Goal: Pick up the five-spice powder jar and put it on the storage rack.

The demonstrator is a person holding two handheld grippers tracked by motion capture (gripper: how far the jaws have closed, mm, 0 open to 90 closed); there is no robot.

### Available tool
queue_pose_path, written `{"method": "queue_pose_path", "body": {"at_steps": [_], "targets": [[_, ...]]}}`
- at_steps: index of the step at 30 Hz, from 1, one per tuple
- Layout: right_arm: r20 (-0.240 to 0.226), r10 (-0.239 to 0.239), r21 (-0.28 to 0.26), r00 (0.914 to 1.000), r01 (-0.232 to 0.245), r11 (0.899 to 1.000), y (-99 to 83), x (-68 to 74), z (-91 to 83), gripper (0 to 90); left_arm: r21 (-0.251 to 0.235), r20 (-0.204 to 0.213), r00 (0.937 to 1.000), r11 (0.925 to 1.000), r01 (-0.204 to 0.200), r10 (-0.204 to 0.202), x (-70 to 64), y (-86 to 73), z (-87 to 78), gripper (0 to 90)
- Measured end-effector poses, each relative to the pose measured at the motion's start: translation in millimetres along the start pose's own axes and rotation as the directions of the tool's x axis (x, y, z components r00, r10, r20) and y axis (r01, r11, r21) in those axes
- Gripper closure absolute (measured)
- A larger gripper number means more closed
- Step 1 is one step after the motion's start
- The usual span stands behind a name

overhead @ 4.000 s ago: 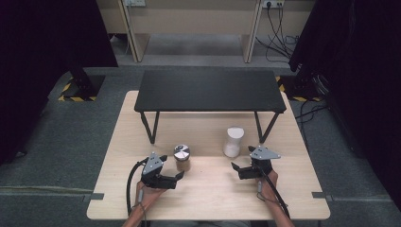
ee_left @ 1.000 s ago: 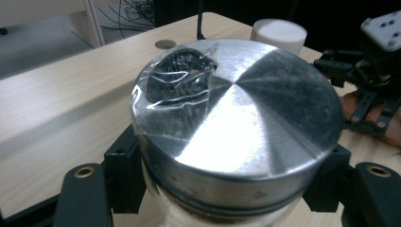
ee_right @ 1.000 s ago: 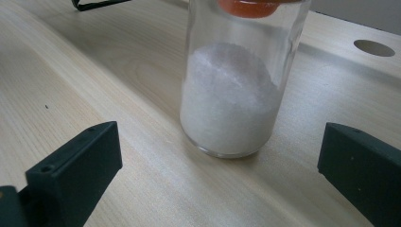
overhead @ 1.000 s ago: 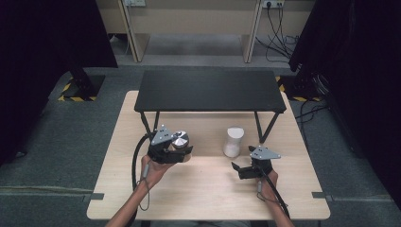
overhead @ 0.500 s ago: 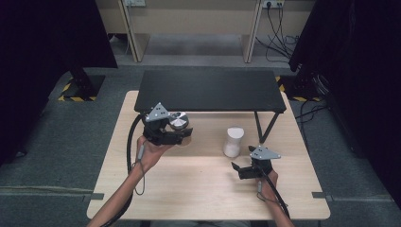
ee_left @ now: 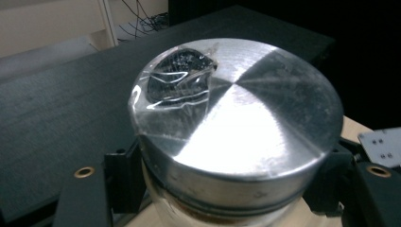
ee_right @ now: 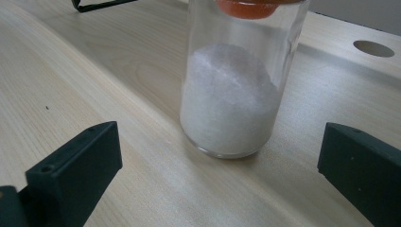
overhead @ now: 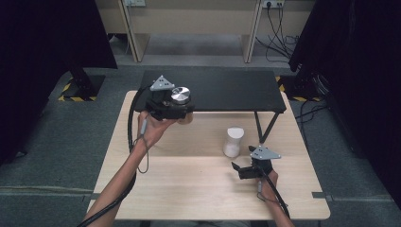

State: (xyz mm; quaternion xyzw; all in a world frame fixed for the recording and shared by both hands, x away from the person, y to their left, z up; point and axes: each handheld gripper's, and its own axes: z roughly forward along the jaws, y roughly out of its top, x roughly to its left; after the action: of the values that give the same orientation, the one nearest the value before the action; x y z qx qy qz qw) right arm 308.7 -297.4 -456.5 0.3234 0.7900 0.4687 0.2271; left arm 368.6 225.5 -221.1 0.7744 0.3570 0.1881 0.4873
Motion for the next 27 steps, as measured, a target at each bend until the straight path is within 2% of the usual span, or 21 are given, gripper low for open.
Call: {"method": "queue_pose_path", "body": {"at_steps": [5, 10, 14, 18, 23, 27], "targets": [[0.0, 0.0, 0.0, 1.0, 0.0, 1.0, 0.0, 0.0, 0.0, 0.6, 0.021, -0.053, 0.9985, 0.9997, 0.012, -0.011, 0.2, 17.1, 6.5, 30.6], [-0.001, 0.001, 0.0, 1.0, -0.001, 1.0, 0.0, -0.1, -0.1, 0.6, 0.016, -0.101, 0.9935, 0.9984, 0.054, -0.053, 5.0, 24.0, 14.0, 30.6], [-0.002, 0.002, 0.0, 1.0, -0.002, 1.0, 0.1, -0.3, -0.1, 0.6, 0.009, -0.156, 0.9841, 0.9961, 0.088, -0.085, 7.1, 27.8, 19.1, 30.6], [-0.002, 0.002, 0.0, 1.0, -0.002, 1.0, 0.0, -0.3, -0.2, 0.6, -0.007, -0.201, 0.9718, 0.9922, 0.125, -0.124, 9.9, 30.4, 23.6, 30.6], [-0.004, 0.001, 0.001, 1.0, -0.001, 1.0, 0.1, -0.6, -0.2, 0.6, -0.013, -0.247, 0.9595, 0.9906, 0.136, -0.135, 9.7, 35.1, 28.5, 30.6], [-0.005, 0.002, 0.001, 1.0, -0.002, 1.0, 0.2, -0.5, -0.3, 0.6, -0.014, -0.267, 0.9531, 0.9893, 0.145, -0.143, 11.1, 35.6, 33.1, 30.6]]}}
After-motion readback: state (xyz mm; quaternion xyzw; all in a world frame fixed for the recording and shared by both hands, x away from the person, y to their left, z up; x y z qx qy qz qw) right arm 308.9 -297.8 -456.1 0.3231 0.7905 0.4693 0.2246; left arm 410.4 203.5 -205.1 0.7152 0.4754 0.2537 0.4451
